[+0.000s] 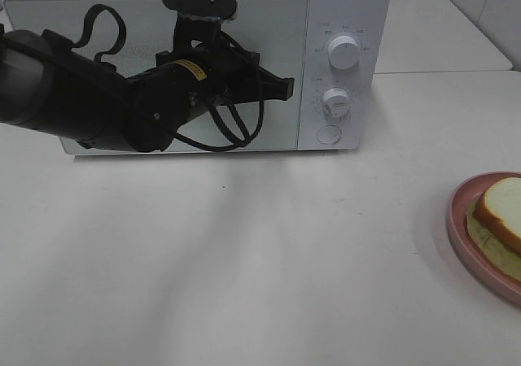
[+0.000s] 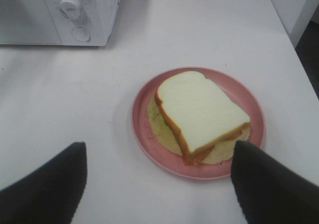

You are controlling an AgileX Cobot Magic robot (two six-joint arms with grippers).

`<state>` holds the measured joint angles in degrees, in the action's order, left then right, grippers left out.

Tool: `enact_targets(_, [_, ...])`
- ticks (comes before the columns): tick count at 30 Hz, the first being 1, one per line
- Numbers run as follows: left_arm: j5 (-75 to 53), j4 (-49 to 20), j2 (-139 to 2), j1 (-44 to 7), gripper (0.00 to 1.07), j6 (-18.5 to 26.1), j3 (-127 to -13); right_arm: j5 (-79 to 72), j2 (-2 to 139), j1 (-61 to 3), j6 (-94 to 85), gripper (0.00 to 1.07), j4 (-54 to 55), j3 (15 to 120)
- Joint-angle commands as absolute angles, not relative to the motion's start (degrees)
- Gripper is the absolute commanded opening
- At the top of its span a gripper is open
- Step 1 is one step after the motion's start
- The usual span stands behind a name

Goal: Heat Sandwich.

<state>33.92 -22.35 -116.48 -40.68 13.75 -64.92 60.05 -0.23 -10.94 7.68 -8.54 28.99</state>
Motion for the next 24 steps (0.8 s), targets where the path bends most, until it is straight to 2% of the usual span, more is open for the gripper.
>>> enact_targets(1, [38.04,-25.38,-115.62,-41.31,0.0,14.55,-66.18,59.64,-1.78,-10.6,7.1,0.76,-8.48,28.82])
enact_targets(3, [36.61,-27.04,-115.57,-42.34,0.0,16.16,-66.18,59.64,-1.78,-10.6,7.1,0.76,-8.48,28.82])
enact_targets(12, [29.68,-28.02,-111.44,-43.54,0.0,17.88,-63.94,59.64,-1.78,-10.6,7.1,0.76,-8.48,28.82])
enact_targets(20, [13.87,-28.02,-105.42,-43.54,0.01,17.99,-62.51,59.64,-1.78,-10.66,7.1,0.76,-8.48,28.82])
enact_targets(22, [9.11,-28.02,-104.22,-43.49,0.04,17.99,-62.51,59.64,-1.78,-10.66,7.1,0.76,-8.48,28.82])
enact_targets(23, [4.53,-28.02,-103.42,-43.09,0.16,17.99,-62.51,59.64,-1.78,-10.66,7.1,0.76,-8.48,28.82])
enact_targets(24, [4.53,-28.02,-103.42,-43.09,0.16,17.99,-62.51,59.64,-1.78,-10.66,7.1,0.76,-8.48,28.82])
